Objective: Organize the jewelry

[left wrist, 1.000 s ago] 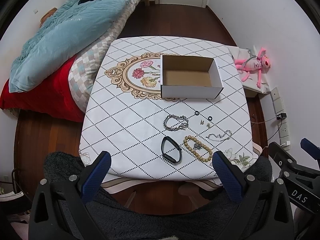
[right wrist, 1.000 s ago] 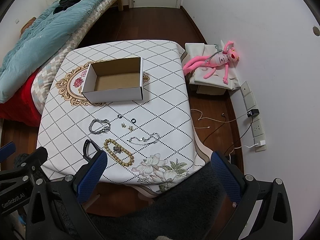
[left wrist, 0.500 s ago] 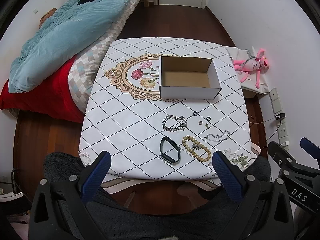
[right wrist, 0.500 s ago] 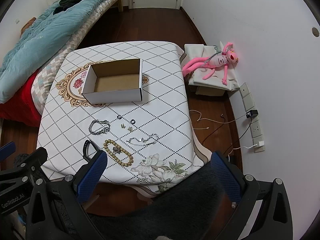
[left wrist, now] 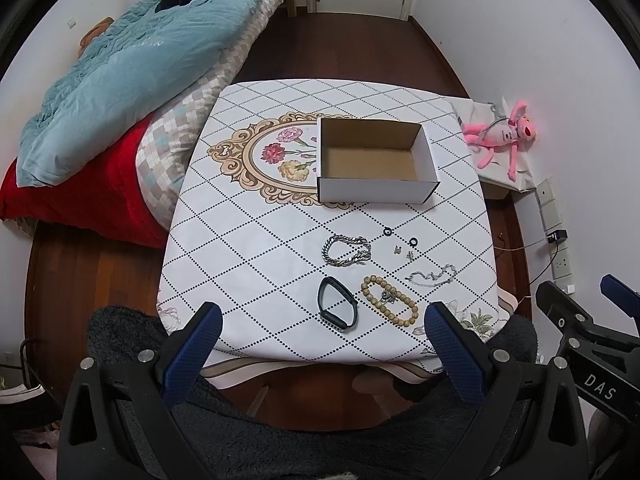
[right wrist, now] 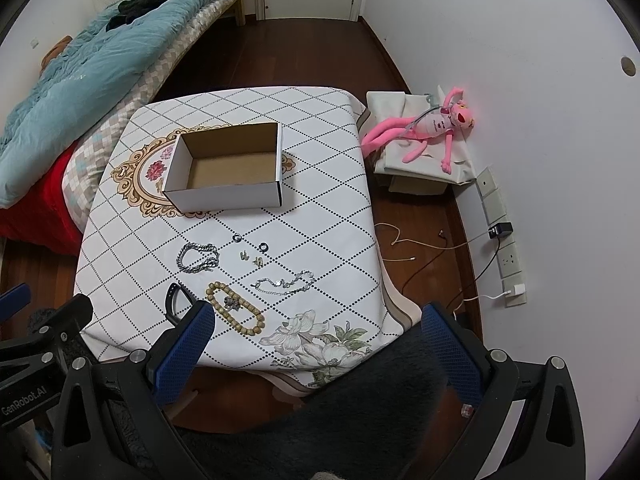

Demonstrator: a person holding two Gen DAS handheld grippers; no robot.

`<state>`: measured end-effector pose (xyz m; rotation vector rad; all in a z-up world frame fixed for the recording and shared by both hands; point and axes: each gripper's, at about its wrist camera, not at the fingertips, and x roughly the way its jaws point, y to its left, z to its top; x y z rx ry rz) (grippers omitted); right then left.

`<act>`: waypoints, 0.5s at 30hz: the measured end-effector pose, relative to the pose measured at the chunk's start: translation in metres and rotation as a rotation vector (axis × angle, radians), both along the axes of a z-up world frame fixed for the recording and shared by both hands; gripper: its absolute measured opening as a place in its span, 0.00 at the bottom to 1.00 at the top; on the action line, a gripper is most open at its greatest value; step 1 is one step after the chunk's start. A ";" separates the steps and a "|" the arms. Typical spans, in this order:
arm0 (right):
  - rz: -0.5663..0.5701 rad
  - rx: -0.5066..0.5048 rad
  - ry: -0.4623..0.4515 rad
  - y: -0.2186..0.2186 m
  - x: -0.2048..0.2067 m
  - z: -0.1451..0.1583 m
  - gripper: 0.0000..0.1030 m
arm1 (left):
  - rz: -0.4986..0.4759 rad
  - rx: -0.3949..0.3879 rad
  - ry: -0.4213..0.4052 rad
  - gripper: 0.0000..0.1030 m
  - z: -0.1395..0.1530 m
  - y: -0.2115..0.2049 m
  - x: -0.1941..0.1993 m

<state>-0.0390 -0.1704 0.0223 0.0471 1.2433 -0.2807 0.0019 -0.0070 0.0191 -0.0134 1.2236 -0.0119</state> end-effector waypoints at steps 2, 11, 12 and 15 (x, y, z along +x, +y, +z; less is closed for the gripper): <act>0.000 -0.002 -0.003 -0.001 0.000 0.001 1.00 | -0.001 -0.003 -0.002 1.00 0.001 0.001 0.000; -0.003 -0.008 -0.007 -0.001 0.002 0.006 1.00 | -0.002 -0.012 -0.014 1.00 0.006 0.003 0.000; -0.003 -0.010 -0.007 -0.002 0.003 0.008 1.00 | -0.003 -0.012 -0.015 1.00 0.007 0.004 0.000; -0.003 -0.010 -0.008 -0.001 0.002 0.006 1.00 | -0.004 -0.015 -0.016 1.00 0.008 0.004 -0.001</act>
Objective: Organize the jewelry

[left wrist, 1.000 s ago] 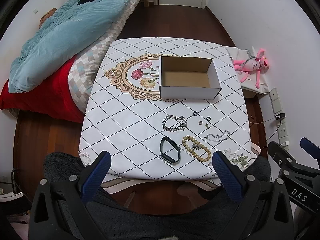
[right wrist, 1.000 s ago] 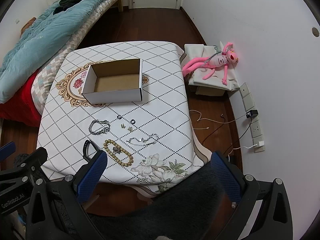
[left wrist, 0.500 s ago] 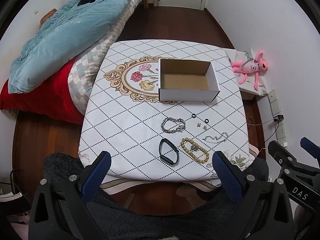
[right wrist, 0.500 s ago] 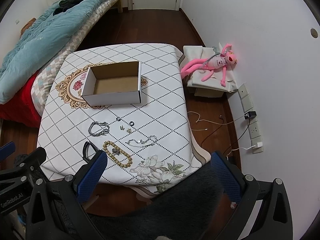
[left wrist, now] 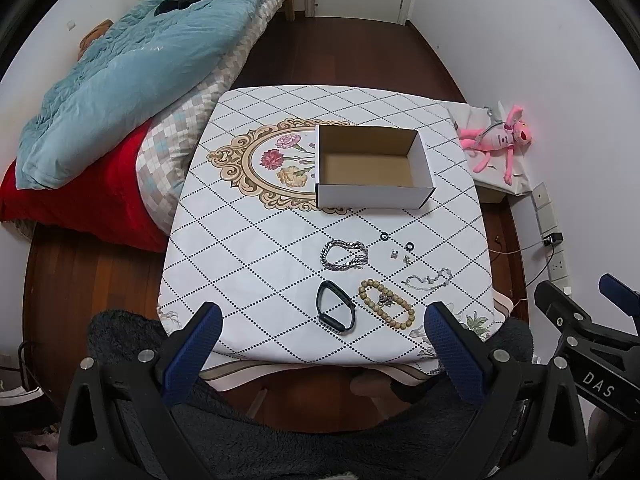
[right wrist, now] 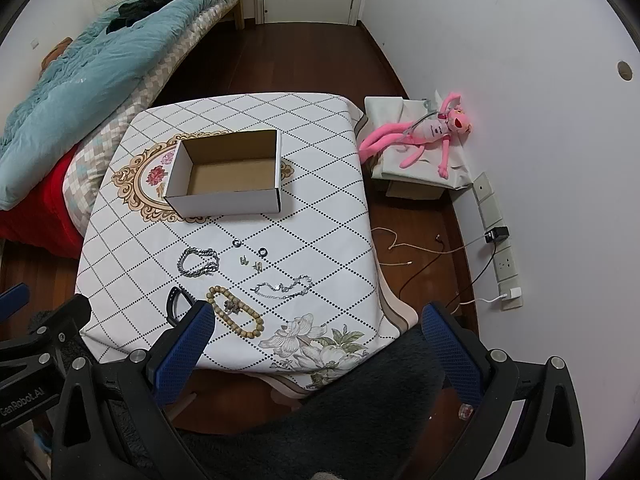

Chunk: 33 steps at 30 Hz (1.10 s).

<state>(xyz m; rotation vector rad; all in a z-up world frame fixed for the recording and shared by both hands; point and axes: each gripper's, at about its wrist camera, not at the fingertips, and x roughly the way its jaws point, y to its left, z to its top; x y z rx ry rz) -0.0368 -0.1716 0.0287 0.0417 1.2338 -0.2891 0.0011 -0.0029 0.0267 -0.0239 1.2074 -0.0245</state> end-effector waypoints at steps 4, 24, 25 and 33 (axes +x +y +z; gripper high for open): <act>0.001 -0.001 0.000 0.001 0.000 0.001 1.00 | 0.001 -0.002 -0.001 1.00 0.000 0.000 0.000; -0.039 0.054 0.036 -0.007 0.012 -0.025 1.00 | 0.005 0.048 -0.024 1.00 -0.032 0.001 0.018; -0.040 0.074 0.050 -0.009 0.015 -0.036 1.00 | 0.005 0.052 -0.019 1.00 -0.040 0.004 0.020; -0.013 0.120 0.209 -0.004 0.042 -0.140 0.92 | -0.022 0.094 0.074 0.93 -0.124 0.016 0.041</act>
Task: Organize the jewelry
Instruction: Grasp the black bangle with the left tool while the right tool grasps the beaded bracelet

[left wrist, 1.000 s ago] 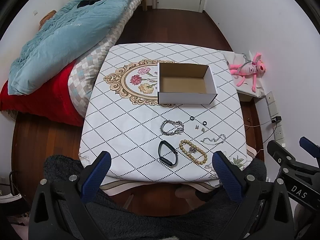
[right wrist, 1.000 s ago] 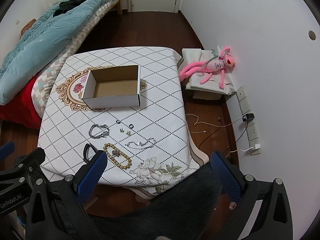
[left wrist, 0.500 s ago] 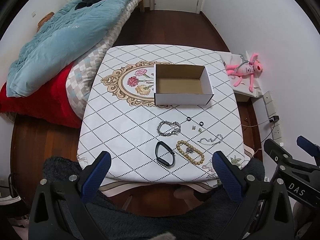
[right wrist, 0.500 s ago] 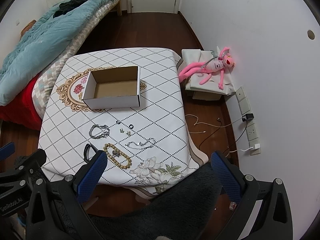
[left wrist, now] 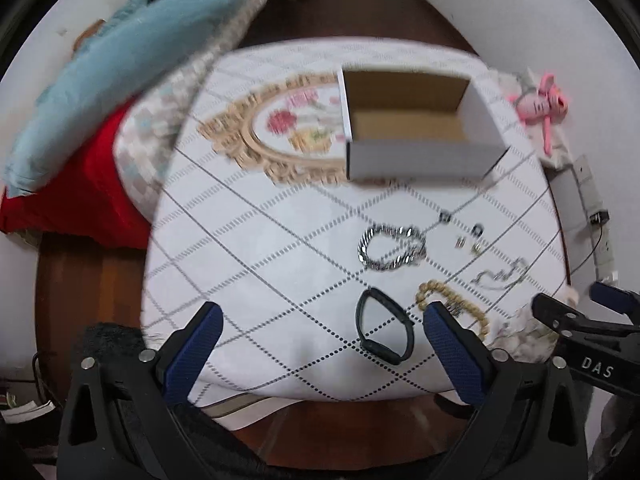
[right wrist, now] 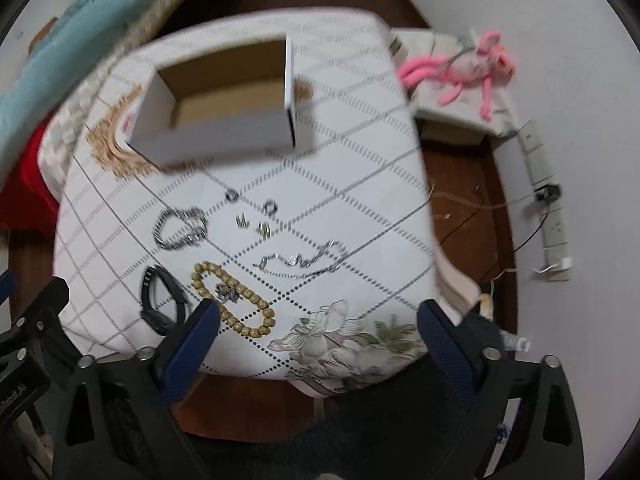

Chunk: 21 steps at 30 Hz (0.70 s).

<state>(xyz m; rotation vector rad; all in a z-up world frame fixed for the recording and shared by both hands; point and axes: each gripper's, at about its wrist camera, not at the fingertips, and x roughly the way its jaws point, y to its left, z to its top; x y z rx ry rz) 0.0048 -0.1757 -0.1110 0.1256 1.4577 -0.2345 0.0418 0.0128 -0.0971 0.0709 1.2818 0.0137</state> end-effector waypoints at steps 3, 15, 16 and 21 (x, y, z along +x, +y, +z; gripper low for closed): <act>-0.001 0.031 0.046 0.004 0.003 -0.038 0.86 | -0.005 -0.009 0.060 0.84 -0.029 0.000 0.003; 0.002 0.065 0.115 0.017 -0.004 -0.111 0.68 | -0.018 -0.068 0.147 0.72 -0.084 -0.010 0.001; 0.008 0.057 0.113 0.019 -0.004 -0.111 0.68 | -0.018 -0.072 0.151 0.66 -0.086 -0.010 0.001; 0.036 0.019 0.106 0.029 -0.006 -0.110 0.61 | -0.014 -0.086 0.153 0.37 -0.094 -0.006 0.001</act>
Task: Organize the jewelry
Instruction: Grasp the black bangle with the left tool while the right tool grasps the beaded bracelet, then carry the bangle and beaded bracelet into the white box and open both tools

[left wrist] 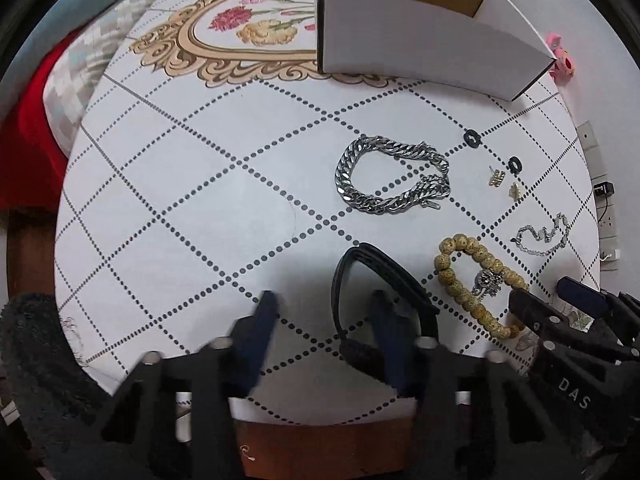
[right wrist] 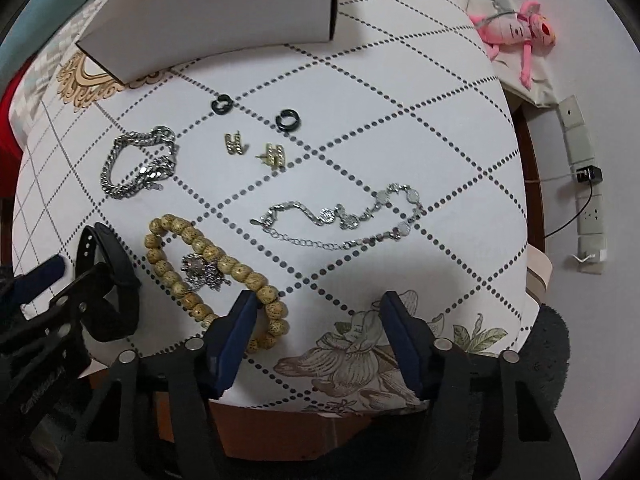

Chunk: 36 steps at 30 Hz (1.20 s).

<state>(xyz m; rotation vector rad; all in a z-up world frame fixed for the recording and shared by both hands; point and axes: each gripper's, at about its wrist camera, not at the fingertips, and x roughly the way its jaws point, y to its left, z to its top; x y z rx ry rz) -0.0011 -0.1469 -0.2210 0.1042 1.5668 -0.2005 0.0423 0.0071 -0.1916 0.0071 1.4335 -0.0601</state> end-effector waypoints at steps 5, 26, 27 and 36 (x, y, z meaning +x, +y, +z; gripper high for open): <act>0.022 -0.005 -0.031 0.013 -0.002 0.006 0.48 | -0.013 0.003 -0.049 0.07 0.002 0.008 0.003; -0.074 0.210 -0.211 0.014 0.015 0.072 0.09 | -0.010 -0.056 -0.158 0.01 0.059 0.022 0.004; -0.069 0.214 -0.225 0.015 0.018 0.078 0.09 | -0.009 -0.063 -0.165 0.01 0.063 0.022 0.006; -0.049 0.260 -0.374 -0.021 0.067 0.143 0.09 | -0.018 -0.144 -0.248 0.01 0.113 0.003 0.056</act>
